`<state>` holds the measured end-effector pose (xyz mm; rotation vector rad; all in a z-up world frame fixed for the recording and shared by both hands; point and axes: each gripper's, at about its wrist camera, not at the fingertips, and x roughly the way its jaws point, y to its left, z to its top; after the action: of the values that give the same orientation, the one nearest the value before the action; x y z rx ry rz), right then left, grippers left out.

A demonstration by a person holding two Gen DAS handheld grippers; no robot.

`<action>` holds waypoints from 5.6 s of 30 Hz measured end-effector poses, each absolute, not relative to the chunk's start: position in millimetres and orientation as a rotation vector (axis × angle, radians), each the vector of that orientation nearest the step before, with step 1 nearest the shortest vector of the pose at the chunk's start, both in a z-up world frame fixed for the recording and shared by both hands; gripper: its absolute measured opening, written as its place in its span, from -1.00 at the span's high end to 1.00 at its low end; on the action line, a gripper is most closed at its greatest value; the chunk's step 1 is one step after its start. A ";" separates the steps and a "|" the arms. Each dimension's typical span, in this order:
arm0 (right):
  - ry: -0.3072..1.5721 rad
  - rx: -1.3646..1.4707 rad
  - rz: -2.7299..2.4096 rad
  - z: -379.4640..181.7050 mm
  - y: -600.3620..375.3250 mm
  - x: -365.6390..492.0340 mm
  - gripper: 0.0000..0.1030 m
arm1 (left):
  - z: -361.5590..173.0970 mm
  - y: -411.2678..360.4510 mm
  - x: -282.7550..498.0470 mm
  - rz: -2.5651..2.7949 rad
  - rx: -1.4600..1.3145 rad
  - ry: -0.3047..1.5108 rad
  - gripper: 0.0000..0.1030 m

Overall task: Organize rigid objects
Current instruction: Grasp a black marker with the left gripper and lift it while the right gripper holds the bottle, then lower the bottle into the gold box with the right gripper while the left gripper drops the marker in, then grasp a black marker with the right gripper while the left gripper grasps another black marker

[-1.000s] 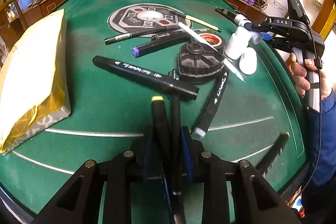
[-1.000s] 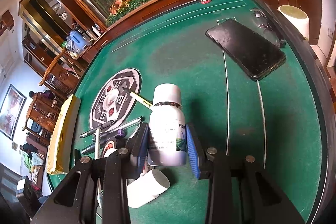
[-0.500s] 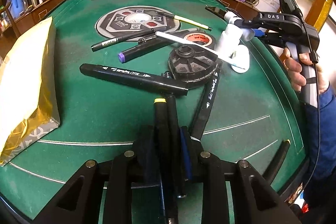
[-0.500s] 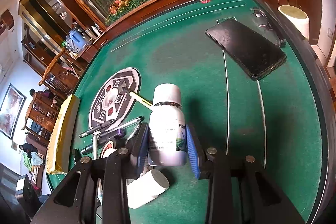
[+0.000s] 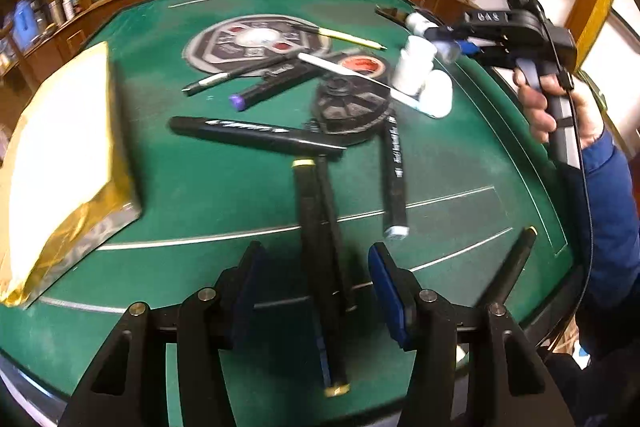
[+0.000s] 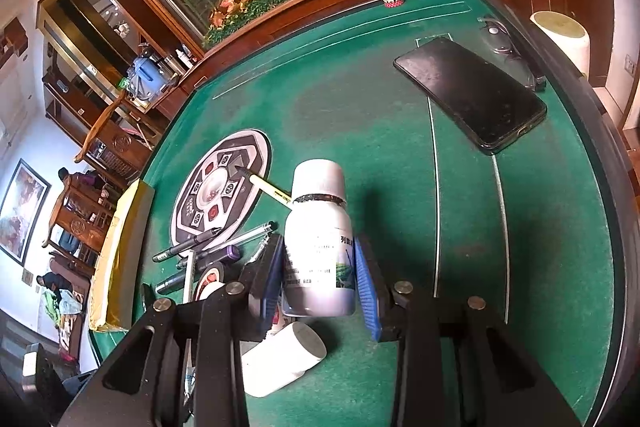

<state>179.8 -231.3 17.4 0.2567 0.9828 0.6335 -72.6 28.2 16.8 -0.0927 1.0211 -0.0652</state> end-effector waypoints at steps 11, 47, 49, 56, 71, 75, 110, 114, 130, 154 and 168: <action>0.976 0.271 0.632 20.5 -232.6 178.5 0.36 | 8.6 21.0 -68.0 -0.027 -0.097 1.036 0.59; 0.909 0.247 0.915 65.9 -147.6 74.4 0.35 | 60.0 133.7 -127.9 0.205 -0.321 0.678 0.71; 0.919 0.206 0.973 76.6 -115.8 54.9 0.35 | 63.6 151.6 -126.7 0.231 -0.329 0.662 0.71; 0.981 0.056 1.096 109.5 0.9 9.1 0.35 | 64.5 228.6 -97.7 0.284 -0.423 0.679 0.71; 1.118 -0.074 1.021 32.4 140.2 3.1 0.35 | 19.8 282.7 -76.5 0.380 -0.512 0.769 0.71; 1.082 -0.150 0.990 25.9 148.7 -2.6 0.35 | 13.5 284.3 -74.4 0.388 -0.504 0.781 0.70; 0.844 -0.124 1.147 72.1 -146.3 -40.8 0.26 | 49.3 71.8 -88.4 0.035 -0.205 0.642 -0.24; 0.903 -0.309 1.185 51.6 -182.2 -51.0 0.26 | 33.4 59.0 -81.5 0.003 -0.169 0.691 -0.24; 0.938 -0.753 1.231 8.1 -154.6 -70.9 0.71 | 20.9 66.7 -84.6 0.014 -0.162 0.745 -0.24; 0.863 0.101 1.145 33.4 -205.1 34.6 0.73 | 2.0 88.1 17.5 0.161 -0.625 0.984 -0.26; 0.855 0.108 1.164 34.5 -211.1 30.7 0.73 | -2.4 79.1 -8.9 0.099 -0.404 1.006 0.68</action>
<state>30.7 -211.1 34.5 0.1084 0.8550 1.1643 -8.9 79.1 -2.4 -0.4037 1.0057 0.0993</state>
